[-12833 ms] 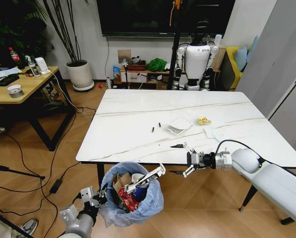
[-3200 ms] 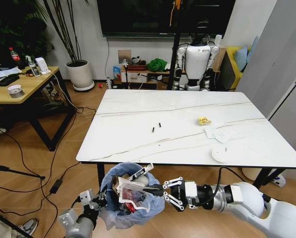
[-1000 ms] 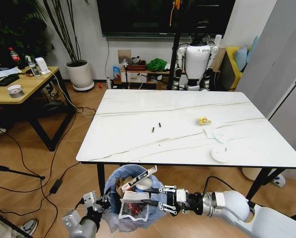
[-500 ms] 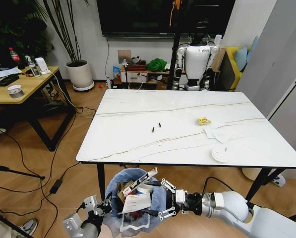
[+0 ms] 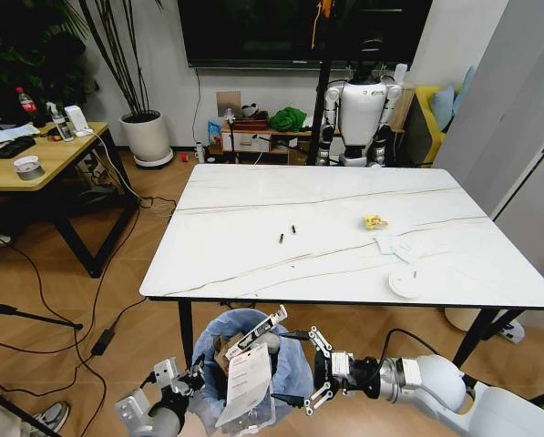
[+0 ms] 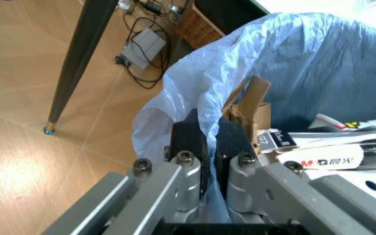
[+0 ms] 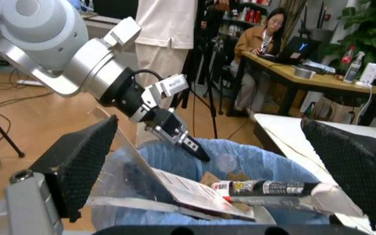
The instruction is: Pick up the trash bin and place the trash from the table into it.
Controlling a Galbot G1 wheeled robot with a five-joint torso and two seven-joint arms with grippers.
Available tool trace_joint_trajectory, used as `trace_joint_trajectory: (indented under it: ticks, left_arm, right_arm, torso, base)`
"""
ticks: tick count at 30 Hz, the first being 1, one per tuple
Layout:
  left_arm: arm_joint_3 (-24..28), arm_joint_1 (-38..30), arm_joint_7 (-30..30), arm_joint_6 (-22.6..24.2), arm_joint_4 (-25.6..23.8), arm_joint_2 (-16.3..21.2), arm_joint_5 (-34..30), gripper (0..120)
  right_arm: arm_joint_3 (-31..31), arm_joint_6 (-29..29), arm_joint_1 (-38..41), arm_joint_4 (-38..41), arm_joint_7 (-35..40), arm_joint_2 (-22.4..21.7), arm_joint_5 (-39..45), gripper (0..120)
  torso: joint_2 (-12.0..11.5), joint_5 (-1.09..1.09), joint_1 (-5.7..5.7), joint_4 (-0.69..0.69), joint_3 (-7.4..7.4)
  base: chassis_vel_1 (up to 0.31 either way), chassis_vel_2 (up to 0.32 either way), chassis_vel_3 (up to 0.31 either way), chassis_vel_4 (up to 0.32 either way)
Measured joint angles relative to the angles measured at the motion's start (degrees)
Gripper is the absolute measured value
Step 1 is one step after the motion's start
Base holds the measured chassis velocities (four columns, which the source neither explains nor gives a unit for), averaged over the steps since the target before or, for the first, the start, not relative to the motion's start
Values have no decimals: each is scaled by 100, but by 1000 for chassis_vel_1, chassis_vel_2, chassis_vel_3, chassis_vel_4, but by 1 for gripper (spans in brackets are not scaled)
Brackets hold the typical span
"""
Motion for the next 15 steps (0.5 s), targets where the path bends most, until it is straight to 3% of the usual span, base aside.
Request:
trace_joint_trajectory:
  ticks: [15]
  left_arm:
    - [-62,173,-13,4,-61,-26,217,0]
  right_arm:
    - [868,205,-10,-713,194,157,370,100]
  torso:
    - [0,0,0,0,0]
  base:
    - [0,0,0,0]
